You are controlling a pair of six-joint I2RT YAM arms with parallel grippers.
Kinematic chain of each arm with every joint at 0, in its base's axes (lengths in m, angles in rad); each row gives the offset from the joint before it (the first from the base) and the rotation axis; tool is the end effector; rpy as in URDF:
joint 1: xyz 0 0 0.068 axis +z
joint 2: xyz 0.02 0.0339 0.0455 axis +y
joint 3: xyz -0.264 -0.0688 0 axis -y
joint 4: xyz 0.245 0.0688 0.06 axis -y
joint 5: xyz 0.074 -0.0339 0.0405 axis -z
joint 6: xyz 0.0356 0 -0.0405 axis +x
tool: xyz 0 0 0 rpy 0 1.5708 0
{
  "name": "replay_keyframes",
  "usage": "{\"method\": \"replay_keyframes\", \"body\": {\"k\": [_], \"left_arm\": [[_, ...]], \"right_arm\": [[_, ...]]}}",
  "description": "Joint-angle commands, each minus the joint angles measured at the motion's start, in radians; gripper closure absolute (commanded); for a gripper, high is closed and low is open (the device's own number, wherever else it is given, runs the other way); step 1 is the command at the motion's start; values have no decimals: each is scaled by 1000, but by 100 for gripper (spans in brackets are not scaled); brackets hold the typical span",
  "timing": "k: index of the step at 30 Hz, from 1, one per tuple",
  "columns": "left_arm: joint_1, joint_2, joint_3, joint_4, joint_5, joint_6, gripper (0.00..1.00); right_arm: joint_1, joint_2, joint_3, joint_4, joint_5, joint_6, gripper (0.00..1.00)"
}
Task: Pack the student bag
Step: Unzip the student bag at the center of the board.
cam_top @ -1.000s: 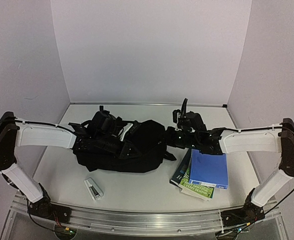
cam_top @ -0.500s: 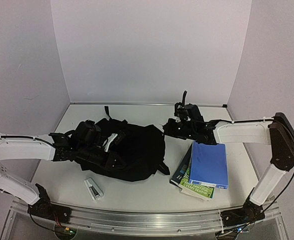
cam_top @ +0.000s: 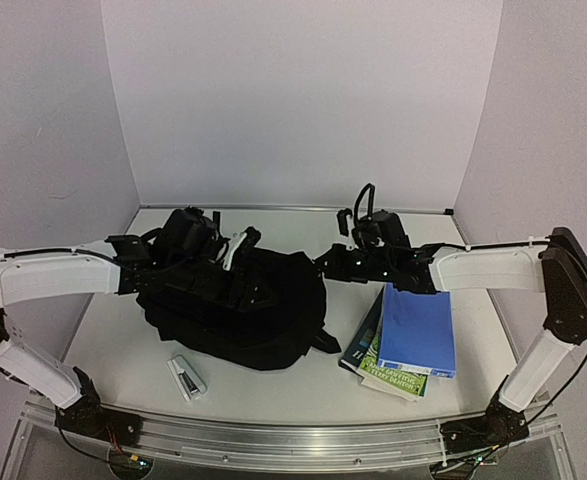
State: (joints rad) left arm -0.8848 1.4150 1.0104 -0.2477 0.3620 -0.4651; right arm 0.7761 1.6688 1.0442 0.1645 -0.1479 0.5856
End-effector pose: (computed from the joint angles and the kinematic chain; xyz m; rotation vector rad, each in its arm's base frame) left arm 0.1886 -0.2503 0.2679 0.7164 2.3153 -1.0907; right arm 0.2657 0.2682 0.2331 -0.3064 2.1557 0.9747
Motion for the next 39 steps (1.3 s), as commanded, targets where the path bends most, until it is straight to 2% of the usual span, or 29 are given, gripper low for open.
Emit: {"method": "replay_keyframes", "body": {"k": [1,4,9,13,14,18,20,24,33,39], "left_arm": [[-6,154,143,73,-7,34,21],[-28,244,220,49,-29,56,17],[-66,331,285,13,-121,64,15],[-85,356,281,10,-192,45,20],[-89,361,280,11,-198,42,25],[-102,368,269,26,-201,33,66],[-109,361,254,39,-183,39,81],[-118,325,203,51,-133,56,99],[-134,197,72,22,8,78,100],[-151,103,26,-46,14,80,100]], "right_arm": [[24,-95,-34,65,-20,24,100],[28,-120,-52,66,-11,33,100],[29,-146,-65,66,4,39,100],[29,-156,-65,66,8,38,100],[29,-157,-64,66,8,37,100],[29,-156,-65,66,11,34,100],[29,-151,-66,64,20,34,100],[29,-139,-58,63,59,40,100],[0,-21,37,47,89,33,100],[-32,98,130,47,60,13,100]]}}
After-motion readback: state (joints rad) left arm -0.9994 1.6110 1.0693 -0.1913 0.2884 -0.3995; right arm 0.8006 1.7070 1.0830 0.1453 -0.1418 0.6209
